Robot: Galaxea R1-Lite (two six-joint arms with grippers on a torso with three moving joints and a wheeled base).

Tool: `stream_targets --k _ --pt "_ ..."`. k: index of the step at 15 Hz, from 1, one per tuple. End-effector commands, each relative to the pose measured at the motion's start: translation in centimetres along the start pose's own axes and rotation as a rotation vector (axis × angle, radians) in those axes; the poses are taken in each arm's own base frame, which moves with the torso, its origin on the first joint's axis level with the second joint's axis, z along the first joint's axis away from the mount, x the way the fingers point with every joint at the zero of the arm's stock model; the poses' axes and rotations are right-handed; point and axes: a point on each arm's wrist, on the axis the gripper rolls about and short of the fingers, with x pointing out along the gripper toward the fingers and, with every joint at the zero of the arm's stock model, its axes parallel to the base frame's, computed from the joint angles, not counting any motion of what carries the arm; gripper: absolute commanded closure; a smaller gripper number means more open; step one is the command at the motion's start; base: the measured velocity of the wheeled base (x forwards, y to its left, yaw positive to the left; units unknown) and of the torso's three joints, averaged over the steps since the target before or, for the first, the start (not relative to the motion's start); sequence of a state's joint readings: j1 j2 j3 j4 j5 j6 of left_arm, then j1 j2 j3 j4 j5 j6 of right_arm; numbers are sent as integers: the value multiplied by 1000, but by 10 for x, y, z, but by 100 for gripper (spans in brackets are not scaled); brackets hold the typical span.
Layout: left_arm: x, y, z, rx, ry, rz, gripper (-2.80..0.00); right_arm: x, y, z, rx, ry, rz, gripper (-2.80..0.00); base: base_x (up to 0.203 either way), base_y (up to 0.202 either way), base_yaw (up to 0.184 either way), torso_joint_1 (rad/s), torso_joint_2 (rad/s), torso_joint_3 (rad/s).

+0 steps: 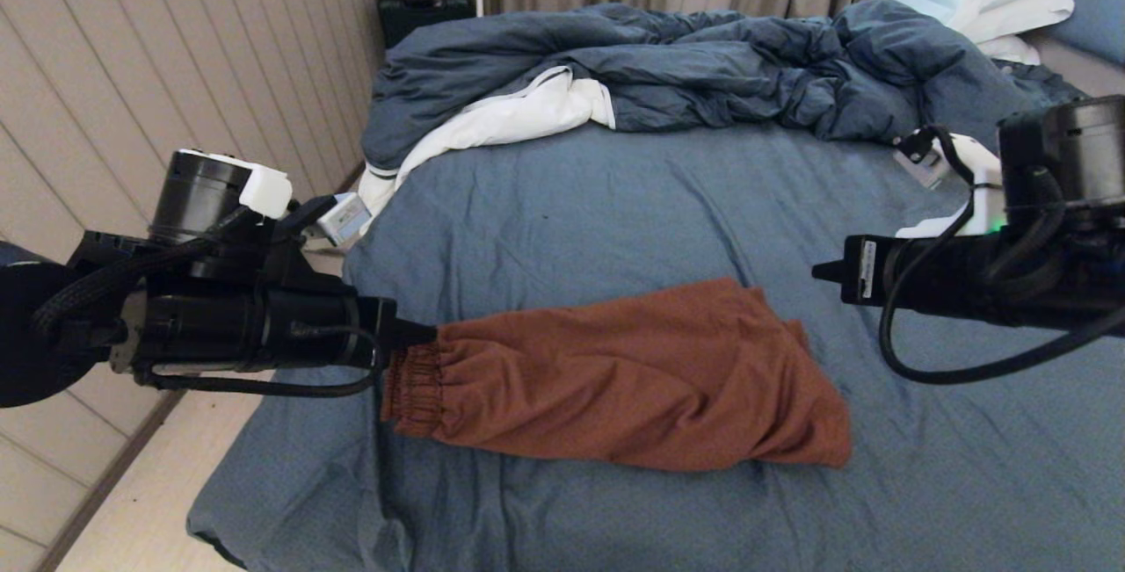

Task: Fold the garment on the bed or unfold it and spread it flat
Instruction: Unford the brown shorts

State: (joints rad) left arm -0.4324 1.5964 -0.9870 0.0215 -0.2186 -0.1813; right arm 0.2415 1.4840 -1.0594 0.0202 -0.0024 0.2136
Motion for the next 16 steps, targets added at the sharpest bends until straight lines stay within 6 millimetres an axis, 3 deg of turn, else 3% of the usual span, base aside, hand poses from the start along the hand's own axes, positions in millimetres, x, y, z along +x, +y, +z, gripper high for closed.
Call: stream_targets --k 1,10,16 --pt "4 1 -1 -4 5 30 -280 6 -2 -4 3 19 -8 0 0 0 0 0 0 0" --pt "37 11 -19 -19 65 48 -280 18 -9 -11 10 20 -23 0 0 0 0 0 0 0" --pt "37 11 -23 -20 52 43 -280 25 -10 -14 10 24 -26 0 0 0 0 0 0 0"
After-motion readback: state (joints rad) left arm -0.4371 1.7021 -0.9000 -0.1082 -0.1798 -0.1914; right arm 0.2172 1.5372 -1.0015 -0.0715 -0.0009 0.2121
